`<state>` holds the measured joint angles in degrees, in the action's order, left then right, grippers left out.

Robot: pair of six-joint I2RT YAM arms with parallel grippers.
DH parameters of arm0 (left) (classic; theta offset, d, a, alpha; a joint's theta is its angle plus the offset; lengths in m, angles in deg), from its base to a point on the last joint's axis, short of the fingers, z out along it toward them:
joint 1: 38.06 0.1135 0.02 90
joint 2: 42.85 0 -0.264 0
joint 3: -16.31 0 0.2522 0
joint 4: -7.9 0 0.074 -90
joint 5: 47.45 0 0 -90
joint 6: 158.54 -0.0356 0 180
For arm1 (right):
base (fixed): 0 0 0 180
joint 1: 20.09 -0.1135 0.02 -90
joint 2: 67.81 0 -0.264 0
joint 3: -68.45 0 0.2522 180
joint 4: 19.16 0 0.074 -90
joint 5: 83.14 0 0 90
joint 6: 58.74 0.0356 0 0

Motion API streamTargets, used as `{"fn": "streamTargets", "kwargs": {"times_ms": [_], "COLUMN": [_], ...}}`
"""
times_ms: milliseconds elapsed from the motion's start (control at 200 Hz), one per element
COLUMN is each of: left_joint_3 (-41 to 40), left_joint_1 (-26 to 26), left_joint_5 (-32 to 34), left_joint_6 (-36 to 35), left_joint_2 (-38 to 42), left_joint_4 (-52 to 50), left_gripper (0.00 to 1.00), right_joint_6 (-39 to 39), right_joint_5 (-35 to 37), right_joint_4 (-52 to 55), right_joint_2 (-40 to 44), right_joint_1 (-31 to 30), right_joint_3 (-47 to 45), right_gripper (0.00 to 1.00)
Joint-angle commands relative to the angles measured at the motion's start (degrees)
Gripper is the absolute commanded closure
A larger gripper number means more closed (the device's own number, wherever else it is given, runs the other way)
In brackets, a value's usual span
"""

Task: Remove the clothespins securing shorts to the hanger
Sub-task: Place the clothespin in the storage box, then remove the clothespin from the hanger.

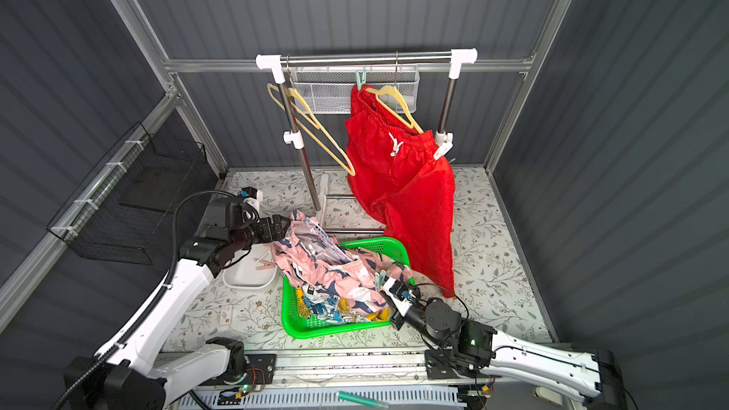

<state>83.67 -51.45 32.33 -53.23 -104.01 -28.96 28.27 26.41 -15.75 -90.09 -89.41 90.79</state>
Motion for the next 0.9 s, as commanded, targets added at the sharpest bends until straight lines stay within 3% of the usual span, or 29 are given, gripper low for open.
{"fn": "streamTargets", "kwargs": {"times_ms": [0, 485, 725, 896], "left_joint_3": [-2.0, -8.1, -9.2, -10.7], "left_joint_1": [0.2, -1.8, -13.2, -17.4], "left_joint_5": [-10.1, -27.6, -22.9, -20.1], "left_joint_6": [-3.7, -4.3, -8.1, -8.3], "left_joint_2": [3.1, 11.9, 14.2, 13.4], "left_joint_4": [6.8, 20.3, 23.4, 29.0], "left_gripper": [0.14, 0.23, 0.23, 0.29], "right_joint_6": [1.8, 4.2, 5.0, 5.0], "right_joint_5": [0.9, 2.4, 2.0, 1.9], "right_joint_4": [0.2, 3.8, 3.8, 3.5], "right_joint_2": [1.5, 4.0, 3.5, 3.7], "right_joint_1": [-0.2, -0.2, -0.1, -0.1], "right_joint_3": [1.9, 4.2, 4.8, 4.9], "right_gripper": [1.00, 1.00, 1.00, 1.00]}}
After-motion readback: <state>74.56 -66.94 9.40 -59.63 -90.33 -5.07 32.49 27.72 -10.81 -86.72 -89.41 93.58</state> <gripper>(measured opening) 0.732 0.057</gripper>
